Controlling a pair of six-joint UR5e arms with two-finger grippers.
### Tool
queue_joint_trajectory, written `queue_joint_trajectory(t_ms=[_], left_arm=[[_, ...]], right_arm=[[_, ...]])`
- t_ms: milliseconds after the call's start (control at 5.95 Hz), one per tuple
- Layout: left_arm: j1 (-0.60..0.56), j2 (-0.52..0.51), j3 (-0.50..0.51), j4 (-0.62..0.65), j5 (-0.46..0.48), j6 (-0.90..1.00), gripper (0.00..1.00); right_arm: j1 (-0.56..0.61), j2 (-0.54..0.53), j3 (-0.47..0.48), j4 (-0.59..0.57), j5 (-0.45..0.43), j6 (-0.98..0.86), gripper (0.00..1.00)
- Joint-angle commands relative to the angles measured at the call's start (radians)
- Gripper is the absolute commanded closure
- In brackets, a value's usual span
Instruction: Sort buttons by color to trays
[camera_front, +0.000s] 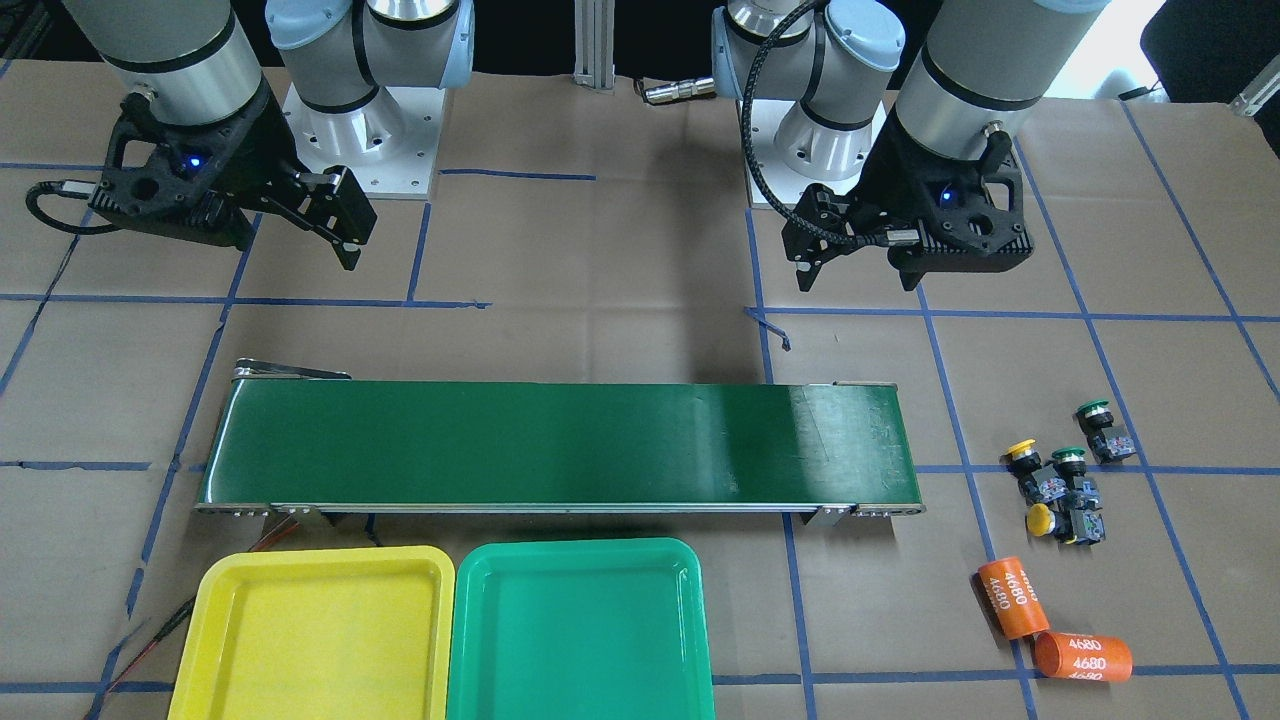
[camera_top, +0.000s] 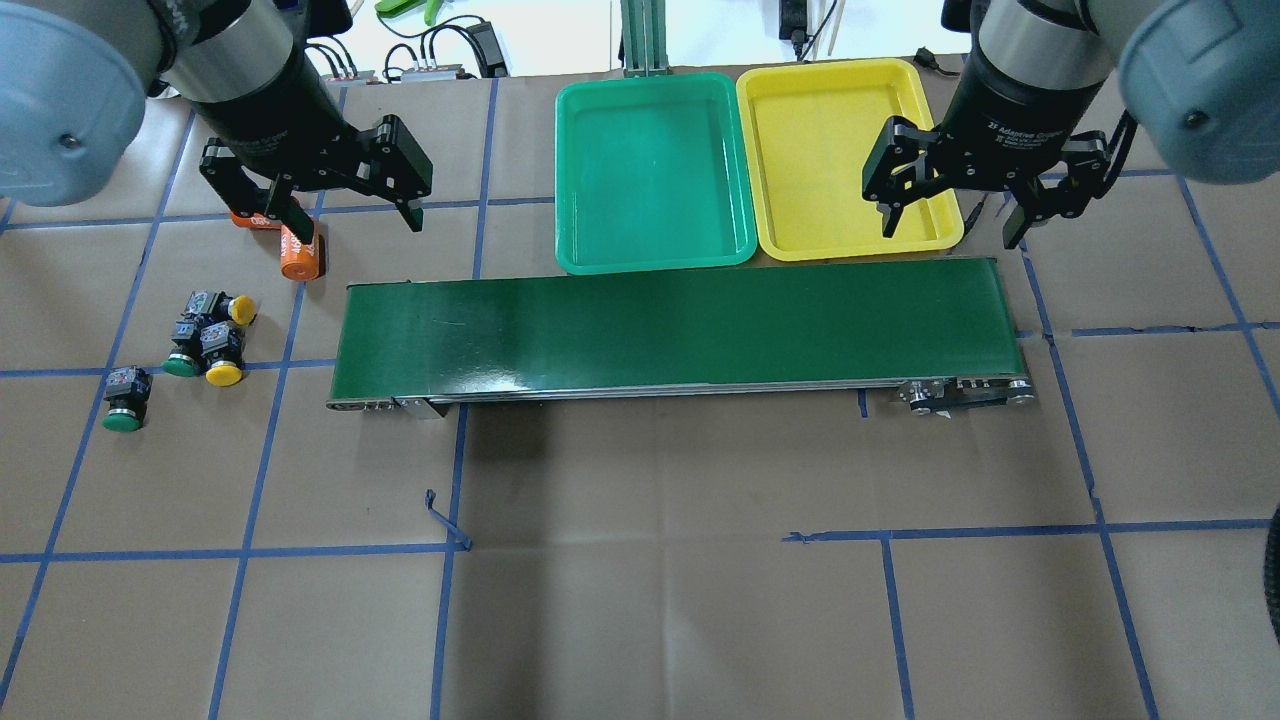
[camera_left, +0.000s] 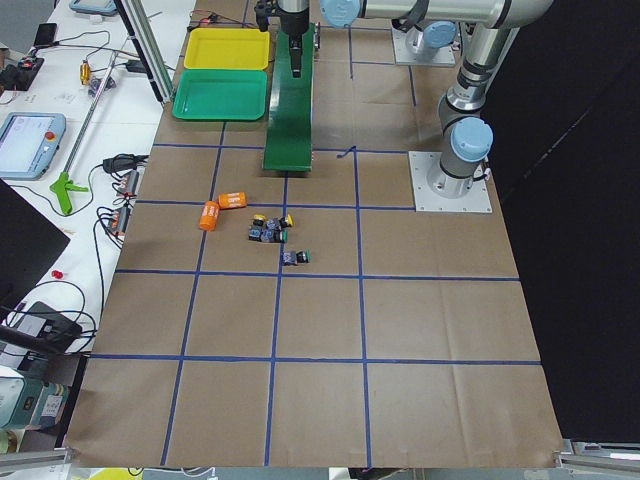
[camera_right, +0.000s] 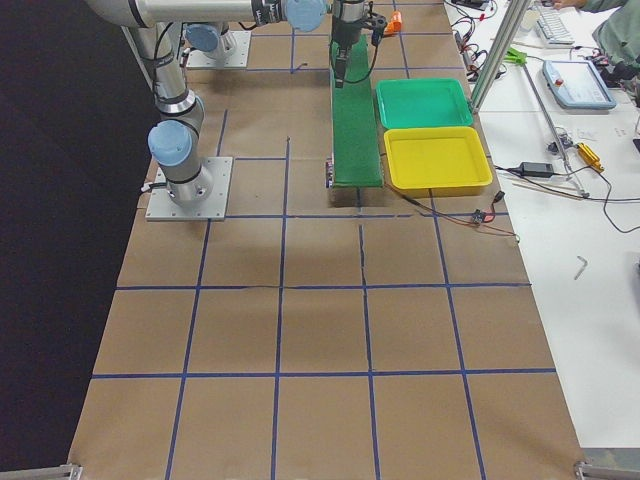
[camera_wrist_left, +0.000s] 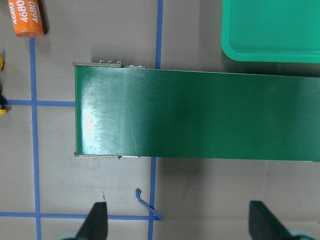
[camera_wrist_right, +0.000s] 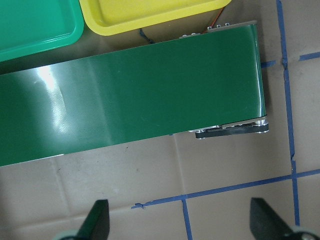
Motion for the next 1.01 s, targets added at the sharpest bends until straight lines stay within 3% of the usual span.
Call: queue_joint_trajectory(t_ms=[0, 336, 840], left_arm=[[0.001, 0.0, 0.0, 0.0, 0.0, 0.001, 0.0], [0.013, -0.003, -0.005, 0.03, 0.0, 0.009, 0.0], [0.204, -0.026, -0.021, 0.11, -0.002, 0.009, 0.0]], right_arm=[[0.0, 0.0, 0.0, 0.0, 0.0, 0.0, 0.0], [0.0, 0.0, -0.001, 0.0, 0.0, 0.0, 0.0], [0.0, 0.0, 0.0, 0.0, 0.0, 0.0, 0.0]])
